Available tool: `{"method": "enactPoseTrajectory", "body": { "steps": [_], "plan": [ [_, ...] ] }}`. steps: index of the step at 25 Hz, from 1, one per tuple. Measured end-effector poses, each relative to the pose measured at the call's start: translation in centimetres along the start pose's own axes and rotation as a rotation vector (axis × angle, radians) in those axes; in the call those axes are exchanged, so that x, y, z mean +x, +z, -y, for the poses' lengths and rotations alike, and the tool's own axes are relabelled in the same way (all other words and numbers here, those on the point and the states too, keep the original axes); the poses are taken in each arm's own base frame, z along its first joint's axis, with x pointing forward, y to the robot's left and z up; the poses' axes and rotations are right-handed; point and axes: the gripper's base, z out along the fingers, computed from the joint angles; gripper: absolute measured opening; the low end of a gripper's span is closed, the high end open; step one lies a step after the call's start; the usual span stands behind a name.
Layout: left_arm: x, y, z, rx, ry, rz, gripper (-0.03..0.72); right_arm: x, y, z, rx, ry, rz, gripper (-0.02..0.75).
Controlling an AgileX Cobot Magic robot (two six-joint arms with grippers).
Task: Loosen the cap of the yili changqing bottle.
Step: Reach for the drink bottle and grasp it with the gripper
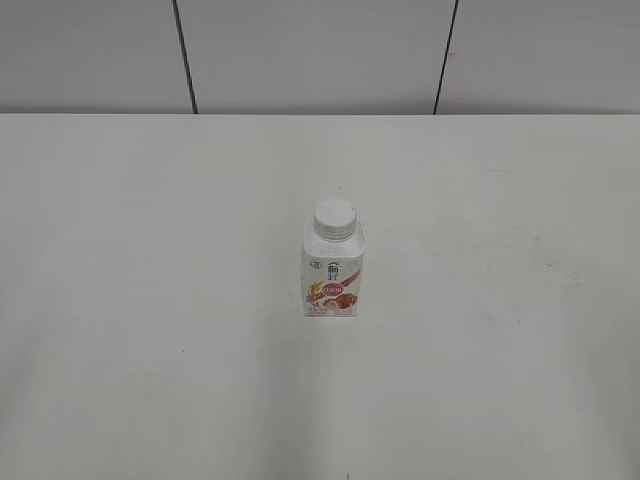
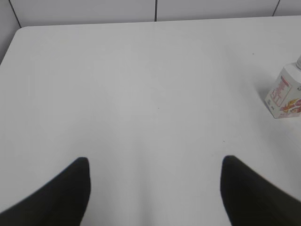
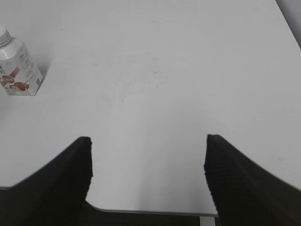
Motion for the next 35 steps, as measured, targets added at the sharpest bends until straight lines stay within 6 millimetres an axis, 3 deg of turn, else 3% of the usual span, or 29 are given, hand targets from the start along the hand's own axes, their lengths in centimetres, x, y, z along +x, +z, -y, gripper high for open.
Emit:
{"method": "enactPoseTrajectory", "body": {
  "steps": [35],
  "plan": [
    [0.00, 0.00, -0.05, -0.006, 0.003, 0.000, 0.523, 0.00, 0.00, 0.00, 0.000, 0.000, 0.000, 0.585]
  ]
}}
